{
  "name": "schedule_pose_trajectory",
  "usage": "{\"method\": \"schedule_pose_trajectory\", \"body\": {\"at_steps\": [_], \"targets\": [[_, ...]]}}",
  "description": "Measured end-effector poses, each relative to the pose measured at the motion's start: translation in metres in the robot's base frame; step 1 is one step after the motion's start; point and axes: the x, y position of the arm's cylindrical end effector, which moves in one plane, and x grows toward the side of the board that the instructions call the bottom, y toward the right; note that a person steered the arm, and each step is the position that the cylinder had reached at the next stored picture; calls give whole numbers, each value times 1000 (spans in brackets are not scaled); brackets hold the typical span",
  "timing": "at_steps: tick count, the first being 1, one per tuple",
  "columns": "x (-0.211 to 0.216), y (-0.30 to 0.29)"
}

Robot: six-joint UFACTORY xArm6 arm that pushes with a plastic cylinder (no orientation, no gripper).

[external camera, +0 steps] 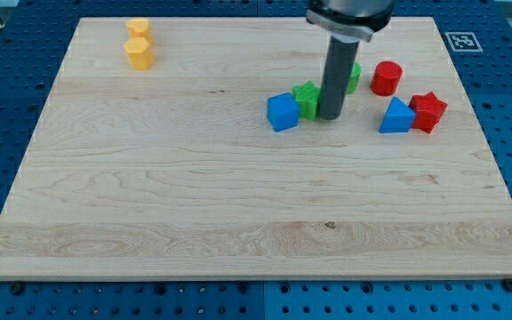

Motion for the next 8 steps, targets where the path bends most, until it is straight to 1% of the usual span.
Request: {"method": "schedule_pose_trajectory", "body": {"at_steps": [4,5,8], "targets": [[5,-173],[5,-201],[8,-203]]}}
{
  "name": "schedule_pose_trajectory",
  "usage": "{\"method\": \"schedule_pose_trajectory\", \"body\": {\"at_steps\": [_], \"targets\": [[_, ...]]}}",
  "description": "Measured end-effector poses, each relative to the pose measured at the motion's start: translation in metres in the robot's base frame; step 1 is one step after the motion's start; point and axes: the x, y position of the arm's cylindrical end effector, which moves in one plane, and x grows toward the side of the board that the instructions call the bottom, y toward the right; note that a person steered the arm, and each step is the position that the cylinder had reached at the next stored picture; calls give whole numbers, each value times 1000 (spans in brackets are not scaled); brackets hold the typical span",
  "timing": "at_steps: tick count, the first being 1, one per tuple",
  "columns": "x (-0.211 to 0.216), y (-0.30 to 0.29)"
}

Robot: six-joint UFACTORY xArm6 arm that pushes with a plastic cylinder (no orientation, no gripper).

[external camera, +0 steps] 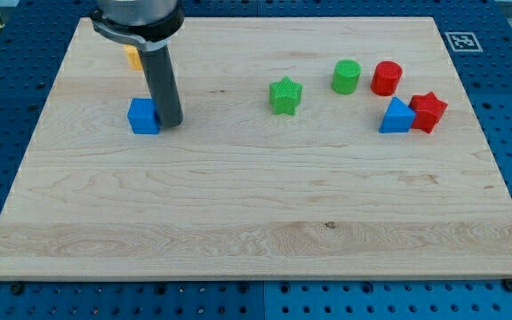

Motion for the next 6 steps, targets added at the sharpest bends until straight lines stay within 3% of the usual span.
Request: {"method": "schedule_pose_trajectory", "body": {"at_steps": [2,5,6], "targets": [[15,3],[13,205],[10,221]]}}
